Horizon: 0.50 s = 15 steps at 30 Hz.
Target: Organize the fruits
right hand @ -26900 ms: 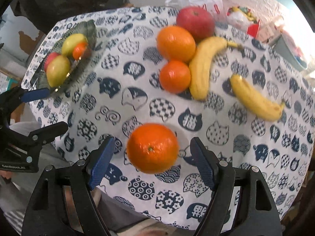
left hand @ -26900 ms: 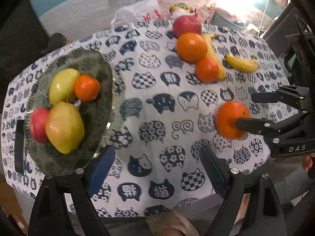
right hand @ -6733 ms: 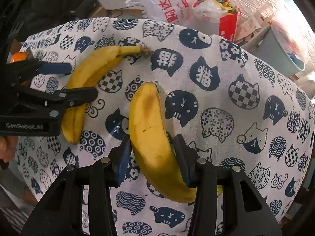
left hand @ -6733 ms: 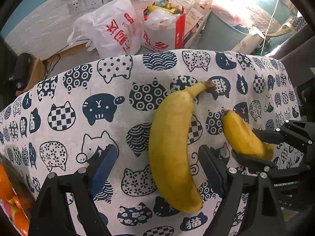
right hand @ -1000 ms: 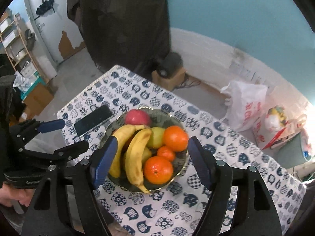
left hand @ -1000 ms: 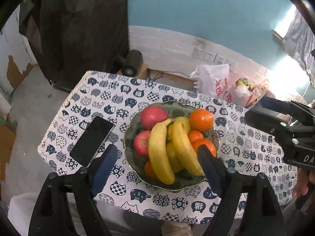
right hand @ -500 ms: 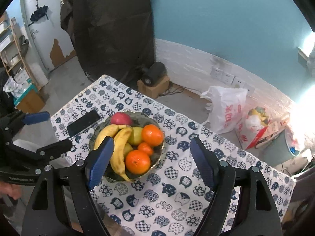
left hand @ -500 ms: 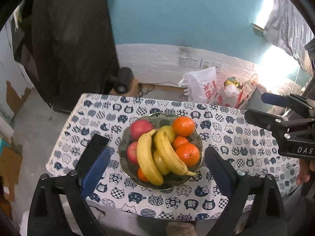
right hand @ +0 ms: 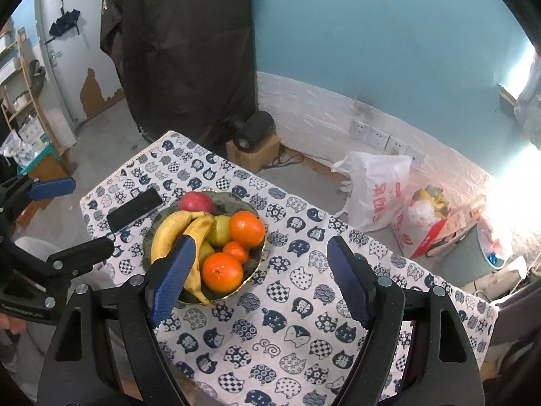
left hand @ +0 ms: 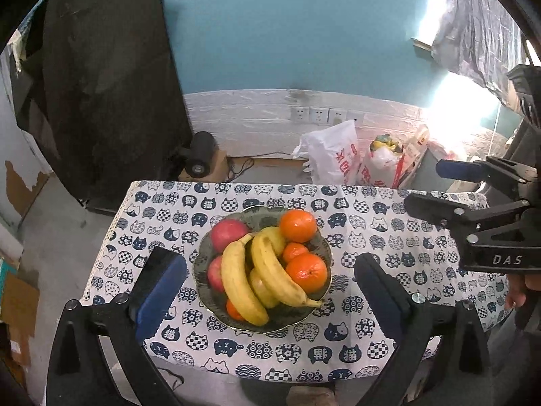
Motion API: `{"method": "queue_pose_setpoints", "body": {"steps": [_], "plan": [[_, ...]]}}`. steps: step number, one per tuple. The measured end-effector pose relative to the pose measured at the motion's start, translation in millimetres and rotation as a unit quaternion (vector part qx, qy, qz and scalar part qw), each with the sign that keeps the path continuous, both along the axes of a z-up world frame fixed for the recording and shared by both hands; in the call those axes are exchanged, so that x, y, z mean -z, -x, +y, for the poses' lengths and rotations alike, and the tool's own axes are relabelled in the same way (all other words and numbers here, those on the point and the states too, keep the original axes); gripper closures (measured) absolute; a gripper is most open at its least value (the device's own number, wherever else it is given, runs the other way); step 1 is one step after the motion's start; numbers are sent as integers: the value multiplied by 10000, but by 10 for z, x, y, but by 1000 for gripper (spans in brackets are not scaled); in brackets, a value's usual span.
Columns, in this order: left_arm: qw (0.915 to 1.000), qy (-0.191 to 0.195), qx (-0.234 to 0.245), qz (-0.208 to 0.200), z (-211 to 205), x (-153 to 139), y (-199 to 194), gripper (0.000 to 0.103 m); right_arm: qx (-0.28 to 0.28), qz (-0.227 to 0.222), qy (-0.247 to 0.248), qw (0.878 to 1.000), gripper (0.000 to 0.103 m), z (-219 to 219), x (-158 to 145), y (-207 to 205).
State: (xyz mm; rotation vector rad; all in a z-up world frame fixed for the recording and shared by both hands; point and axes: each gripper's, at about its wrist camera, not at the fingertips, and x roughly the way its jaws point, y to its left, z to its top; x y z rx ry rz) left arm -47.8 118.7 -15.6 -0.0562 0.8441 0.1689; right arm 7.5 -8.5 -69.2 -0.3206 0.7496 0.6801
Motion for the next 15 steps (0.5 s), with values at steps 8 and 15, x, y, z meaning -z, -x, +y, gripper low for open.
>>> {"method": "queue_pose_setpoints", "body": {"steps": [8, 15], "plan": [[10000, -37, -28, 2, -11, 8, -19, 2, 53, 11, -3, 10000, 24, -43, -3, -20], [10000, -76, 10, 14, -43, 19, -29, 2, 58, 26, 37, 10000, 24, -56, 4, -39]]}}
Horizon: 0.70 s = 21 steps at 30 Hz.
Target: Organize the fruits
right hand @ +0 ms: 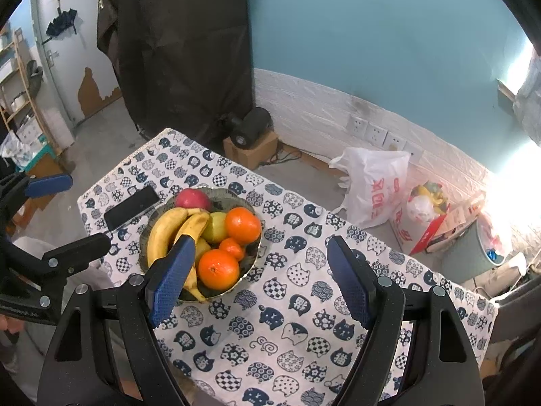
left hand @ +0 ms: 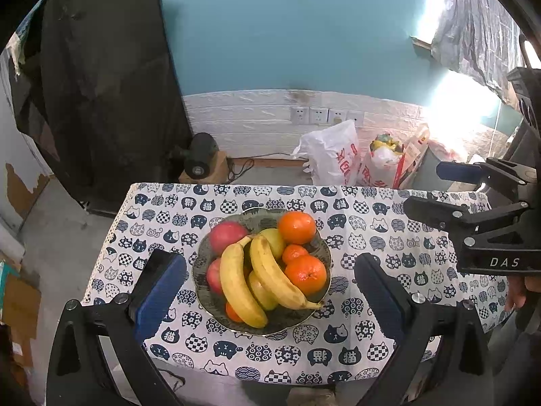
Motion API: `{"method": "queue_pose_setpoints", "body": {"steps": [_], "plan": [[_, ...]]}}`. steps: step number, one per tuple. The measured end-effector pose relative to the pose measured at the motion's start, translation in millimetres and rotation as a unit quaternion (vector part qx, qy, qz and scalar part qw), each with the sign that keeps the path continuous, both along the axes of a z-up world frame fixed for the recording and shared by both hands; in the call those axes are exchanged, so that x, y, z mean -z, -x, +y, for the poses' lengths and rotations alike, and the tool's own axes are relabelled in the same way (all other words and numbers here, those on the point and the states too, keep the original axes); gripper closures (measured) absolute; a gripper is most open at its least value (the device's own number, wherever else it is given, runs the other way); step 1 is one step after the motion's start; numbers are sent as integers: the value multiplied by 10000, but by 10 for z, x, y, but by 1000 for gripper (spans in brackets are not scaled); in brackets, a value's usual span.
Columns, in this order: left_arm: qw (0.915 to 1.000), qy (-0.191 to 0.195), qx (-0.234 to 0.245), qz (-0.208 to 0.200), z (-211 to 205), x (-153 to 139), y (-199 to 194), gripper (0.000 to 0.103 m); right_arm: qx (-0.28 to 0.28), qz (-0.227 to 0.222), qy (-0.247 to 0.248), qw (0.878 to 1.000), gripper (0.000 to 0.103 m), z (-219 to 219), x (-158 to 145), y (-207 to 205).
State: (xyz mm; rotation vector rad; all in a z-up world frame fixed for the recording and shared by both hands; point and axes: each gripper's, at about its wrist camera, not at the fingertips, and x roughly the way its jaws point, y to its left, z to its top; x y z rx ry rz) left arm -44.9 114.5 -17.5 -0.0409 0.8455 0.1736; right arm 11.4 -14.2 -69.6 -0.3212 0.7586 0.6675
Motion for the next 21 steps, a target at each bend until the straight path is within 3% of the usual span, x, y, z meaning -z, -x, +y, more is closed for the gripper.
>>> {"method": "queue_pose_setpoints", "body": {"steps": [21], "plan": [[9999, 14, 7, -110, -24, -73, 33, 2, 33, -7, 9, 10000, 24, -11, 8, -15]]}}
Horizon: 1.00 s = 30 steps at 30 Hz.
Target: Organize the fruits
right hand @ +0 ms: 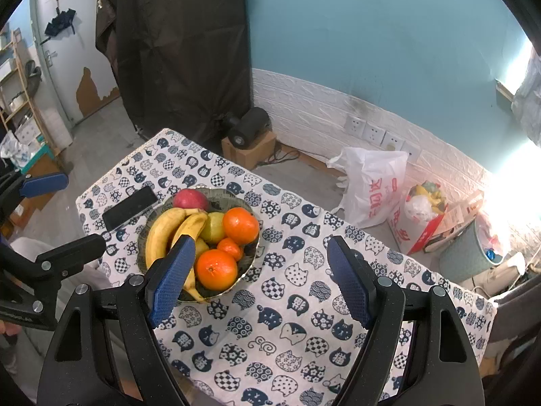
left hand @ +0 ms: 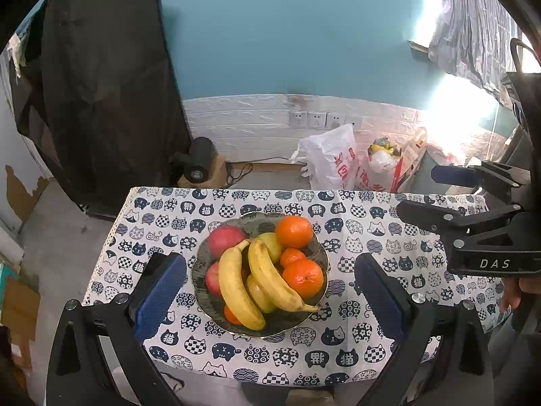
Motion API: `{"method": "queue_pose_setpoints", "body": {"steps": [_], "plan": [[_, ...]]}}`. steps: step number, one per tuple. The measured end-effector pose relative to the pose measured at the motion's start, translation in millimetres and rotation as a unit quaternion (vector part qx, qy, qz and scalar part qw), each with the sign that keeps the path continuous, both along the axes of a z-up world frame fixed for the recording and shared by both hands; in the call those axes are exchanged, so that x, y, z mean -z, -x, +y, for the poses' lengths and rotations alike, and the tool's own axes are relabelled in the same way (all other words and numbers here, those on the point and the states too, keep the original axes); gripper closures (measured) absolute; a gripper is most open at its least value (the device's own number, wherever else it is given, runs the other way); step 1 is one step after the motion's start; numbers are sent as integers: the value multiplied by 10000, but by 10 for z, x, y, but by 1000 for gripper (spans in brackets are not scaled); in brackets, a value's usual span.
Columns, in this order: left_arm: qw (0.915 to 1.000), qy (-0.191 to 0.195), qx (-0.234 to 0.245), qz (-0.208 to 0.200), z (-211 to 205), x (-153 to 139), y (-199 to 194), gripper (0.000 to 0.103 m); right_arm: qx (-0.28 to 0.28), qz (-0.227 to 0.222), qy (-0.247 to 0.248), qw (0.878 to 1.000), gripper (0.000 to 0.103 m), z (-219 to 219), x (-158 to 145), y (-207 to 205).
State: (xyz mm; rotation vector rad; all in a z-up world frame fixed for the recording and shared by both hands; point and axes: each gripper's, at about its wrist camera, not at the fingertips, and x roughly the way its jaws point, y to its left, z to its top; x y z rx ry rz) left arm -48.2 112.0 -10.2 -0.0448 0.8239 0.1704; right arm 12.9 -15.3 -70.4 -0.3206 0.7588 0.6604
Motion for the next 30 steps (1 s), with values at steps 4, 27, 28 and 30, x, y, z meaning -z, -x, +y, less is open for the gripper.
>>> {"method": "queue_pose_setpoints", "body": {"steps": [4, 27, 28, 30], "plan": [[10000, 18, 0, -7, 3, -3, -5, 2, 3, 4, 0, 10000, 24, 2, 0, 1], [10000, 50, -43, 2, -18, -10, 7, 2, -14, 8, 9, 10000, 24, -1, -4, 7], [10000, 51, -43, 5, -19, -11, 8, 2, -15, 4, 13, 10000, 24, 0, -4, 7], [10000, 55, -31, 12, -29, -12, 11, 2, -20, -2, 23, 10000, 24, -16, 0, 9]]}}
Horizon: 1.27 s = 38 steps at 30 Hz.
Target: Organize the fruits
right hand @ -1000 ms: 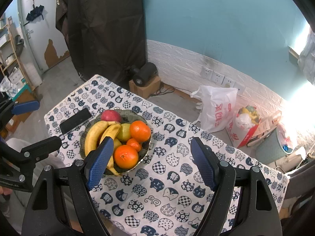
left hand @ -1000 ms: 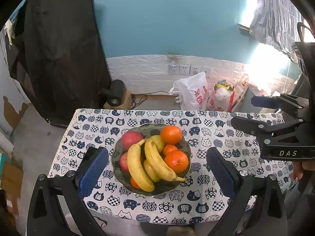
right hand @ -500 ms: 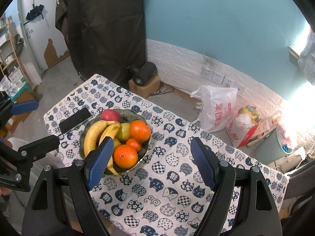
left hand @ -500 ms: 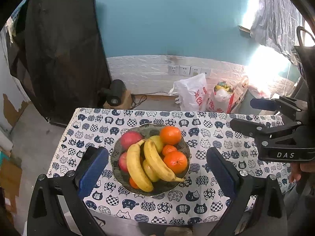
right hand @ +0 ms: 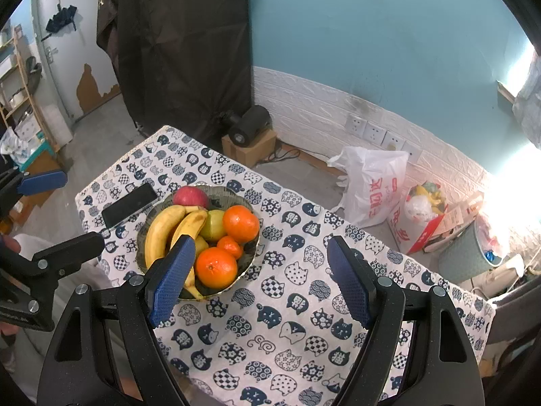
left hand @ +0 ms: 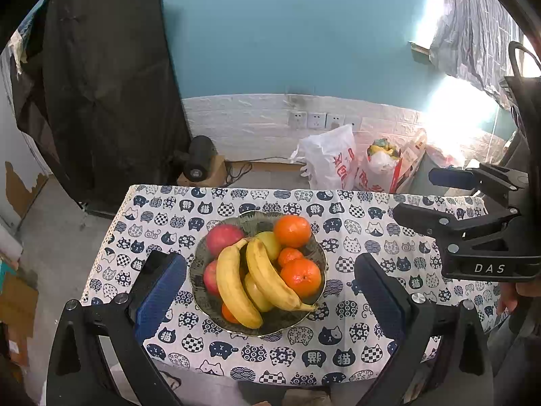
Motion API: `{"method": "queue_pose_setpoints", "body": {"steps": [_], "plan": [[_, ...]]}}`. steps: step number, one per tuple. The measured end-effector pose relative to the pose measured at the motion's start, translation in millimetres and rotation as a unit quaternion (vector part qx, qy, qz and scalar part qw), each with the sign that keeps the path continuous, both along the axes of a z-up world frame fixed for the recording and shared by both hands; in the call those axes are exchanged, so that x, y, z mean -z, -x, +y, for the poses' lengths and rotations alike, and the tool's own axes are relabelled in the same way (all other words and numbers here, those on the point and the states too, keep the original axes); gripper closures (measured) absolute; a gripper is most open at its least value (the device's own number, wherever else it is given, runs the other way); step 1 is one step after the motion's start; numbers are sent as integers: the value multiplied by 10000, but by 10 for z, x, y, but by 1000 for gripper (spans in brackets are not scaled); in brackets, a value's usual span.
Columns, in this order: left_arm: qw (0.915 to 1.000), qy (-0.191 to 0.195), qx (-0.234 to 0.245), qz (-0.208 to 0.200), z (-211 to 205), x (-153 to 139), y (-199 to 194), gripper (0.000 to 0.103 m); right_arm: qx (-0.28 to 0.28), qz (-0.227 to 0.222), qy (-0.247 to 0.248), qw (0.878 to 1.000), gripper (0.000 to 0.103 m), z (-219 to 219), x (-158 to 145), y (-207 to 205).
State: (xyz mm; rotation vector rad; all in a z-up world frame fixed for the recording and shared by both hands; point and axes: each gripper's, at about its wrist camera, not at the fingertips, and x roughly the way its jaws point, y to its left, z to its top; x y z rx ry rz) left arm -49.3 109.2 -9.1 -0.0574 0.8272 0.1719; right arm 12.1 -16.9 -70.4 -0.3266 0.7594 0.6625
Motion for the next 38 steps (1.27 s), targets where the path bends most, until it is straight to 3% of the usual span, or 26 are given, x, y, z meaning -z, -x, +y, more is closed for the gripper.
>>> {"method": "queue_pose_setpoints", "body": {"steps": [26, 38], "plan": [[9999, 97, -50, -27, 9, -15, 16, 2, -18, 11, 22, 10000, 24, -10, 0, 7], [9995, 317, -83, 23, 60, 9, 12, 2, -21, 33, 39, 10000, 24, -36, 38, 19]]}}
